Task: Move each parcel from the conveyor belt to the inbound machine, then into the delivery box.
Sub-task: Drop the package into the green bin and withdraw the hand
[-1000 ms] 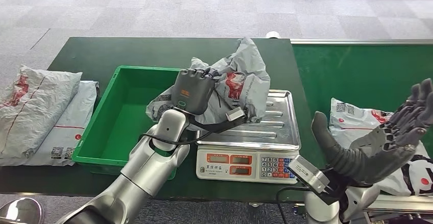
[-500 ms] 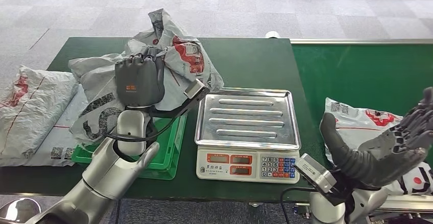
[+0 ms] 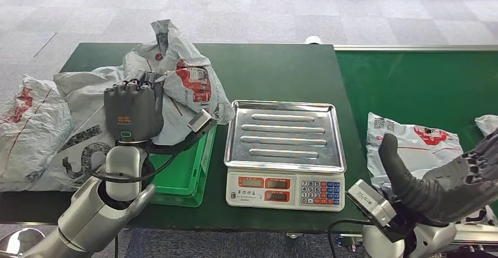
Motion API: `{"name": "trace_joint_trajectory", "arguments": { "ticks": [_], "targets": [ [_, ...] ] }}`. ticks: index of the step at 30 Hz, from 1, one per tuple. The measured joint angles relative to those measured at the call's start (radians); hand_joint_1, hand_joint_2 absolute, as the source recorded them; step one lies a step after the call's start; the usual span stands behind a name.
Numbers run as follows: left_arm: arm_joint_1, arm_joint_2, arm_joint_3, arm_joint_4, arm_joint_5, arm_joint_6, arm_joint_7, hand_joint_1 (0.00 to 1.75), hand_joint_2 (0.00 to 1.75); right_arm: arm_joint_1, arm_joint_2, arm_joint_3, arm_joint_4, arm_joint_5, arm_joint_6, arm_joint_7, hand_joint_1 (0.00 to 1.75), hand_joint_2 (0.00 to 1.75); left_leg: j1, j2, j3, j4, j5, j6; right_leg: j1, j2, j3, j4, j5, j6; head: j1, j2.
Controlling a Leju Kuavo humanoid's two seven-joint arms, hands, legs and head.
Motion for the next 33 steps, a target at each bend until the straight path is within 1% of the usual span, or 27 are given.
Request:
{"name": "trace_joint_trajectory", "arguments": {
  "ticks": [3,5,7,9,11,19,24,28,29,32,33],
  "targets": [
    [0.029,-0.014,0.011,0.000,0.000,-0.032,-0.024,1.75,1.75,0.004,0.000,-0.002,-0.004,0.001,0.000,0.000,0.00,1.75,0.000,0.001,0.000,0.000,0.000,0.000,-0.001,0.000,0.000,0.000,0.000,0.000,0.000,0.000],
    [0.050,-0.030,0.031,0.006,0.000,-0.048,-0.064,1.75,1.75,0.008,0.000,-0.002,-0.006,0.001,0.000,-0.002,0.00,1.75,0.000,0.000,0.000,0.000,0.000,0.000,-0.001,0.000,0.000,0.000,0.000,0.000,0.000,0.000],
    [0.078,-0.049,0.066,0.018,0.000,-0.049,-0.112,1.75,1.75,0.013,0.000,-0.003,-0.008,0.000,0.000,-0.005,0.00,1.75,-0.001,0.001,0.000,0.000,0.000,0.000,-0.001,0.001,0.000,0.000,0.000,0.000,0.000,0.000],
    [0.111,-0.069,0.114,0.036,0.000,-0.031,-0.157,1.75,1.75,0.021,0.000,-0.003,-0.012,0.000,0.000,-0.008,0.00,1.75,-0.001,0.002,0.000,0.000,0.000,0.000,-0.001,0.001,0.000,0.000,0.000,0.000,0.000,0.000],
    [0.141,-0.087,0.164,0.052,0.000,-0.016,-0.184,1.75,1.75,0.030,0.000,-0.003,-0.014,0.000,0.000,-0.010,0.00,1.75,-0.001,0.002,0.000,0.000,-0.001,0.000,0.000,0.002,-0.001,0.000,0.000,0.000,0.000,0.000],
    [0.210,-0.140,0.270,0.115,0.000,-0.007,-0.258,1.75,1.75,0.038,0.000,-0.006,-0.017,-0.007,0.000,-0.023,0.00,1.75,0.000,0.002,0.000,0.000,-0.001,0.000,0.000,0.002,-0.001,0.000,0.000,0.000,0.000,0.000],
    [0.213,-0.163,0.323,0.189,0.000,0.011,-0.271,1.75,1.75,0.039,0.000,-0.006,-0.017,-0.014,0.000,-0.033,0.00,1.75,-0.001,0.002,0.000,0.000,0.000,0.000,0.000,0.002,0.000,0.000,0.000,0.000,0.000,0.000],
    [0.211,-0.174,0.345,0.237,0.000,0.017,-0.272,1.75,1.75,0.040,0.000,-0.006,-0.017,-0.016,0.000,-0.037,0.00,1.75,-0.001,0.002,0.000,0.000,0.000,0.000,0.000,0.002,0.000,0.000,0.000,0.000,0.000,0.000],
    [0.209,-0.177,0.352,0.250,0.000,0.022,-0.275,1.51,1.75,0.039,0.000,-0.006,-0.017,-0.017,0.000,-0.038,0.00,1.75,-0.001,0.002,0.000,0.000,0.000,0.000,0.000,0.002,0.000,0.000,0.000,0.000,0.000,0.000],
    [0.194,-0.187,0.385,0.312,0.000,0.053,-0.299,0.20,1.75,0.039,0.000,-0.006,-0.017,-0.018,0.000,-0.040,0.00,1.75,-0.001,0.002,0.000,0.000,0.000,0.000,0.000,0.002,0.000,0.000,0.000,0.000,0.000,0.000],
    [0.187,-0.191,0.399,0.341,0.000,0.072,-0.312,0.00,1.75,0.039,0.000,-0.006,-0.016,-0.018,0.000,-0.041,0.00,1.75,-0.001,0.002,0.000,0.000,0.000,0.000,0.000,0.002,0.000,0.000,0.000,0.000,0.000,0.000]
  ]
}}
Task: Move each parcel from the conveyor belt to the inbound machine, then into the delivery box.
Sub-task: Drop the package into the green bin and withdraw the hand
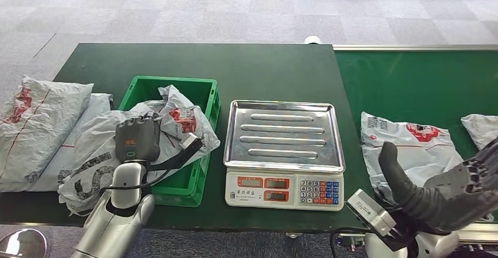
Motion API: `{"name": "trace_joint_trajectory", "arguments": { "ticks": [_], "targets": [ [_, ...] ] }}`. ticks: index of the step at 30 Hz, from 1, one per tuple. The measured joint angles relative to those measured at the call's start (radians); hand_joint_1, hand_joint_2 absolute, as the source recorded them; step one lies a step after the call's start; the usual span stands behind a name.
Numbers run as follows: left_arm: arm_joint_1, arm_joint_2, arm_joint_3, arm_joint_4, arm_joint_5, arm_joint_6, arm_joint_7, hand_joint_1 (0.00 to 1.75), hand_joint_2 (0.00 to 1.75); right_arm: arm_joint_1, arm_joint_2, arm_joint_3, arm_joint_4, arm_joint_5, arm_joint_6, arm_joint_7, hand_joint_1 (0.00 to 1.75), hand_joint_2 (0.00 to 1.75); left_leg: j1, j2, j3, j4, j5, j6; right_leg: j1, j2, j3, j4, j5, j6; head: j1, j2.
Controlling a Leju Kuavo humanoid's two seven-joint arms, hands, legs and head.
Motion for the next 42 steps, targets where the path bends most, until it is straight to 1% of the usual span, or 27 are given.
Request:
{"name": "trace_joint_trajectory", "arguments": {
  "ticks": [1,5,9,12,15,17,20,24,26,28,29,30,31,32,34,37,39,40,41,42],
  "targets": [
    [-0.008,-0.005,0.017,0.032,0.000,0.027,-0.015,0.00,1.75,0.000,0.000,0.000,0.001,0.000,0.000,-0.001,0.00,1.75,0.000,0.000,0.000,0.000,0.000,0.000,0.000,0.000,0.000,0.000,0.000,0.000,0.000,0.000],
    [-0.032,-0.031,0.087,0.147,0.000,0.145,-0.063,0.00,0.00,-0.001,0.000,0.000,0.007,0.002,0.000,-0.002,0.00,1.75,0.000,0.000,0.000,0.000,0.000,0.000,0.000,0.000,0.000,0.000,0.000,0.000,0.000,0.000],
    [-0.031,-0.061,0.145,0.175,0.000,0.225,-0.112,0.00,0.00,-0.003,0.000,0.002,0.023,-0.008,0.000,-0.007,0.00,1.75,0.000,-0.001,0.000,0.000,0.000,0.000,0.000,0.000,0.001,0.000,0.000,0.000,0.000,0.000],
    [-0.027,-0.078,0.176,0.175,0.000,0.239,-0.142,0.00,0.00,-0.004,0.000,0.005,0.038,-0.027,0.000,-0.016,0.00,1.75,0.000,-0.001,0.000,0.000,0.000,0.000,0.000,-0.001,0.001,0.000,0.000,0.000,0.000,0.000],
    [-0.026,-0.089,0.192,0.175,0.001,0.241,-0.151,0.00,0.00,-0.005,0.000,0.005,0.048,-0.032,0.000,-0.018,0.00,1.75,0.000,-0.001,0.000,0.000,0.000,0.000,0.000,-0.001,0.001,0.000,0.000,0.000,0.000,0.000],
    [-0.017,-0.097,0.202,0.166,0.017,0.255,-0.182,0.00,0.00,-0.005,0.000,0.005,0.054,-0.034,0.000,-0.017,0.00,1.75,0.000,-0.001,0.000,0.000,0.000,0.000,0.000,-0.001,0.001,0.000,0.000,0.000,0.000,0.000],
    [0.020,-0.117,0.218,0.104,0.108,0.316,-0.294,0.00,0.00,-0.007,0.000,0.005,0.069,-0.024,0.000,-0.009,0.00,1.75,0.000,0.000,0.000,0.000,0.000,0.000,0.000,0.000,0.001,0.000,0.000,0.000,0.000,0.000],
    [0.096,-0.154,0.227,-0.070,0.283,0.423,-0.466,0.00,0.00,-0.011,0.000,0.004,0.095,-0.001,0.000,0.011,0.00,1.75,0.000,-0.001,-0.001,0.000,0.000,0.000,0.000,-0.001,0.001,0.000,0.000,0.000,0.000,0.000],
    [0.132,-0.187,0.251,-0.175,0.382,0.448,-0.603,0.00,0.00,-0.012,0.000,0.003,0.105,0.012,0.000,0.022,0.00,1.75,0.000,-0.001,-0.001,0.000,-0.001,0.001,0.000,-0.001,0.000,0.000,0.000,0.000,0.000,0.000],
    [0.163,-0.231,0.287,-0.271,0.500,0.454,-0.779,0.00,0.00,-0.014,0.000,-0.001,0.116,0.034,0.000,0.037,0.00,1.75,0.000,-0.001,-0.002,0.000,-0.001,0.001,0.000,-0.001,0.000,0.000,-0.001,0.001,0.000,0.000],
    [0.178,-0.250,0.301,-0.314,0.567,0.454,-0.859,0.00,0.00,-0.014,0.000,-0.007,0.123,0.057,0.000,0.051,0.00,1.75,0.000,-0.001,-0.002,0.000,-0.001,0.001,-0.001,-0.001,0.001,0.000,-0.001,0.001,0.000,0.000],
    [0.193,-0.265,0.308,-0.355,0.637,0.454,-0.919,0.00,0.00,-0.014,0.000,-0.017,0.132,0.089,0.000,0.072,0.00,1.75,0.000,-0.001,-0.002,0.000,-0.002,0.002,-0.001,-0.002,0.001,0.000,-0.001,0.001,0.000,0.000],
    [0.209,-0.273,0.308,-0.395,0.708,0.454,-0.958,0.00,0.00,-0.014,0.000,-0.029,0.142,0.129,0.000,0.099,0.00,1.75,0.000,-0.001,-0.002,0.000,-0.002,0.002,0.000,-0.002,0.001,0.000,-0.001,0.001,0.000,0.000],
    [0.225,-0.277,0.301,-0.434,0.777,0.454,-0.980,0.00,0.00,-0.013,0.000,-0.045,0.152,0.170,0.000,0.129,0.00,1.75,0.000,-0.001,-0.002,0.000,-0.002,0.002,0.000,-0.002,0.001,-0.001,-0.001,0.001,0.000,0.000],
    [0.251,-0.276,0.273,-0.501,0.888,0.454,-0.990,0.00,0.00,-0.011,0.000,-0.080,0.168,0.227,0.000,0.176,0.00,1.75,0.000,-0.002,-0.002,0.000,-0.002,0.002,0.000,-0.004,0.001,-0.001,-0.001,0.001,0.000,0.000],
    [0.278,-0.270,0.230,-0.574,0.956,0.454,-0.995,0.00,0.00,-0.007,0.000,-0.124,0.184,0.254,0.000,0.207,0.00,1.75,0.000,-0.004,-0.002,0.000,-0.002,0.002,0.000,-0.006,0.002,-0.001,-0.001,0.001,0.000,0.000],
    [0.287,-0.260,0.207,-0.609,0.995,0.454,-0.996,0.00,0.87,-0.006,-0.002,-0.143,0.192,0.286,0.000,0.248,0.00,1.75,0.000,-0.004,-0.001,0.000,-0.002,0.002,0.000,-0.005,0.002,-0.001,-0.001,0.001,0.000,0.000],
    [0.289,-0.252,0.193,-0.625,1.027,0.453,-0.996,0.00,1.31,-0.006,-0.004,-0.151,0.196,0.314,0.000,0.292,0.00,1.75,0.000,-0.004,-0.001,0.000,-0.002,0.002,0.000,-0.005,0.002,-0.001,-0.001,0.001,0.000,0.000],
    [0.292,-0.240,0.177,-0.642,1.066,0.450,-0.996,0.00,1.75,-0.006,-0.007,-0.159,0.204,0.350,0.000,0.358,0.00,1.75,0.000,-0.004,-0.001,0.000,-0.002,0.002,0.000,-0.005,0.002,-0.001,-0.001,0.001,0.000,0.000],
    [0.296,-0.228,0.158,-0.659,1.101,0.444,-0.996,0.00,1.75,-0.007,-0.012,-0.167,0.217,0.385,0.000,0.433,0.00,1.75,0.000,-0.004,-0.001,0.000,-0.002,0.002,0.000,-0.005,0.002,-0.001,-0.001,0.001,0.000,0.000]
  ]
}}
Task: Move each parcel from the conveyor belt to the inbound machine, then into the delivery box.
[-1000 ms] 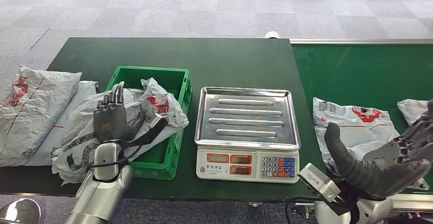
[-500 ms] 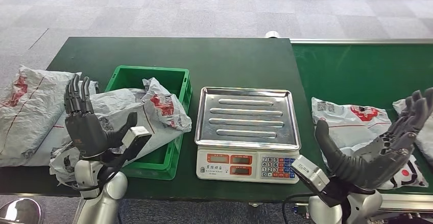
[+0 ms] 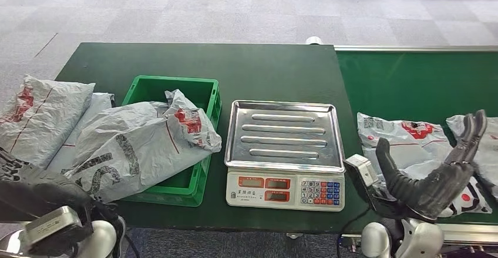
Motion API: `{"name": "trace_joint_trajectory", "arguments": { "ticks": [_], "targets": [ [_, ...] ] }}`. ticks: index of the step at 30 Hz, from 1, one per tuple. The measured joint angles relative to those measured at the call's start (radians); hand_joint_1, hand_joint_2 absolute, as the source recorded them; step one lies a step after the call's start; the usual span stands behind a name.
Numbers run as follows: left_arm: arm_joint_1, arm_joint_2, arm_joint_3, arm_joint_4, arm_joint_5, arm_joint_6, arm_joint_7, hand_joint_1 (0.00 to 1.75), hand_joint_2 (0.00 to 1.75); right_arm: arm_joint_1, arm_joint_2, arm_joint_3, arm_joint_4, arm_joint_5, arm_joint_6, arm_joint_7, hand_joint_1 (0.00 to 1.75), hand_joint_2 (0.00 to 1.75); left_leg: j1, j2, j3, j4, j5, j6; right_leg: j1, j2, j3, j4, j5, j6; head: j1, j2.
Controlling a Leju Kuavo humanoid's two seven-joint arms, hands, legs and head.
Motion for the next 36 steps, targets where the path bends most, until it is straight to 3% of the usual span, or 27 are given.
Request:
{"name": "trace_joint_trajectory", "arguments": {
  "ticks": [3,6,16,20,28,36],
  "targets": [
    [0.011,0.032,-0.051,-0.045,0.051,-0.019,0.000,0.00,1.75,-0.004,-0.028,-0.030,0.070,0.052,0.000,0.200,0.00,1.75,0.000,0.000,0.000,0.000,0.000,0.000,-0.001,0.000,0.000,0.000,0.000,0.000,0.000,0.000],
    [0.020,0.054,-0.081,-0.078,0.059,-0.027,0.000,0.00,1.75,-0.007,-0.062,-0.061,0.142,0.051,0.000,0.262,0.00,1.75,0.000,0.000,0.000,0.000,0.000,0.001,-0.002,0.000,0.000,0.000,0.000,0.000,0.000,0.000],
    [0.027,0.079,-0.113,-0.115,0.063,-0.028,0.000,0.00,1.75,-0.018,-0.102,-0.097,0.227,0.049,0.000,0.271,0.00,1.75,0.000,0.000,0.000,0.000,0.000,0.001,-0.001,0.000,0.000,0.000,0.000,0.000,0.000,0.000],
    [0.027,0.082,-0.115,-0.116,0.058,-0.044,0.000,0.00,1.75,-0.030,-0.106,-0.113,0.260,0.055,0.000,0.312,0.00,1.75,0.000,0.000,0.000,0.000,0.000,0.001,-0.001,0.000,0.000,0.000,0.000,0.000,0.000,0.000],
    [0.035,0.074,-0.115,-0.125,0.015,-0.113,0.000,0.00,1.75,-0.092,-0.128,-0.222,0.414,0.029,0.000,0.353,0.00,1.75,0.000,0.000,0.000,0.000,0.000,0.001,-0.003,0.000,0.000,0.000,0.000,0.001,0.000,0.000],
    [0.053,0.056,-0.113,-0.137,-0.008,-0.162,0.000,0.00,1.75,-0.171,-0.174,-0.305,0.604,-0.073,0.021,0.288,0.00,1.75,0.000,0.000,0.000,0.000,0.000,0.001,-0.002,0.000,0.000,0.000,0.000,0.001,0.000,0.000]
  ]
}}
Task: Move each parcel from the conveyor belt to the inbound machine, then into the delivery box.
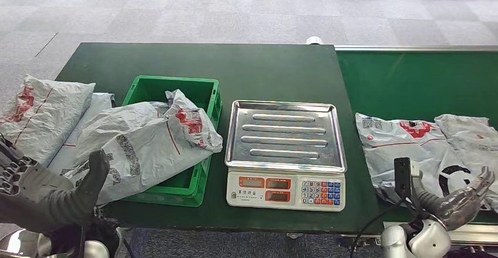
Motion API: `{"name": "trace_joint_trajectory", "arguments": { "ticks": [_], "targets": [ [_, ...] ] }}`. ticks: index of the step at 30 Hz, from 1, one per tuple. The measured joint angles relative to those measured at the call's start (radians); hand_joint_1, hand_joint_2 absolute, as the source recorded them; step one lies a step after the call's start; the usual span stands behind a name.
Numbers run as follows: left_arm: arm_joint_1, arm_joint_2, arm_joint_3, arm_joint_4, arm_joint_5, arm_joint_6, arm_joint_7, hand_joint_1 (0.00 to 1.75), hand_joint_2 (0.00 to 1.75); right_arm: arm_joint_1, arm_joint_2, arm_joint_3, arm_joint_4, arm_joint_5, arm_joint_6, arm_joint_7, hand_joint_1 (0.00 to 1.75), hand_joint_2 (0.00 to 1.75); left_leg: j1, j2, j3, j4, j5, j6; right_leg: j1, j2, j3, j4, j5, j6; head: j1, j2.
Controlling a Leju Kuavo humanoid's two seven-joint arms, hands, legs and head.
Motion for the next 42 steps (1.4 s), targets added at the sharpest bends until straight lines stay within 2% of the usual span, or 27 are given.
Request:
{"name": "trace_joint_trajectory", "arguments": {
  "ticks": [9,20,28,35,38,42],
  "targets": [
    [0.003,-0.025,0.010,-0.013,-0.018,-0.050,0.010,0.00,1.75,-0.055,-0.042,-0.024,0.075,0.079,0.026,0.003,0.00,1.75,0.000,0.000,0.000,0.000,0.000,0.000,0.000,0.000,0.000,0.000,0.000,0.000,0.000,0.000],
    [0.003,-0.034,0.014,-0.018,-0.019,-0.058,0.012,0.00,1.75,-0.079,-0.058,-0.024,0.104,0.083,0.031,-0.002,0.00,1.75,0.000,0.000,0.000,0.000,0.000,0.000,0.000,0.000,0.000,0.000,0.000,0.000,0.000,0.000],
    [0.002,-0.035,0.015,-0.012,-0.043,-0.080,0.009,0.00,1.75,-0.123,-0.072,-0.019,0.129,0.063,0.093,-0.065,0.00,1.75,0.000,0.000,0.000,0.000,0.000,0.000,0.000,0.000,0.000,0.000,0.000,0.000,0.000,0.000],
    [-0.008,-0.035,0.017,0.006,-0.052,-0.076,0.002,0.00,1.75,-0.209,-0.106,-0.016,0.252,-0.025,0.127,-0.126,0.00,1.75,0.000,0.000,0.000,0.000,0.001,0.001,0.000,0.000,0.000,0.000,0.001,0.001,0.000,0.000],
    [-0.013,-0.034,0.018,0.013,-0.049,-0.074,0.002,0.00,1.75,-0.227,-0.115,-0.016,0.304,-0.085,0.193,-0.152,0.00,1.75,0.000,0.000,0.000,0.000,0.001,0.001,0.000,0.000,0.000,0.000,0.001,0.001,0.000,0.000],
    [-0.024,-0.031,0.018,0.030,-0.047,-0.073,0.002,0.00,1.75,-0.227,-0.122,-0.011,0.378,-0.114,0.379,-0.148,0.00,1.75,0.000,-0.001,0.000,0.000,0.001,0.001,0.000,0.000,0.000,0.000,0.001,0.001,0.000,0.000]
  ]
}}
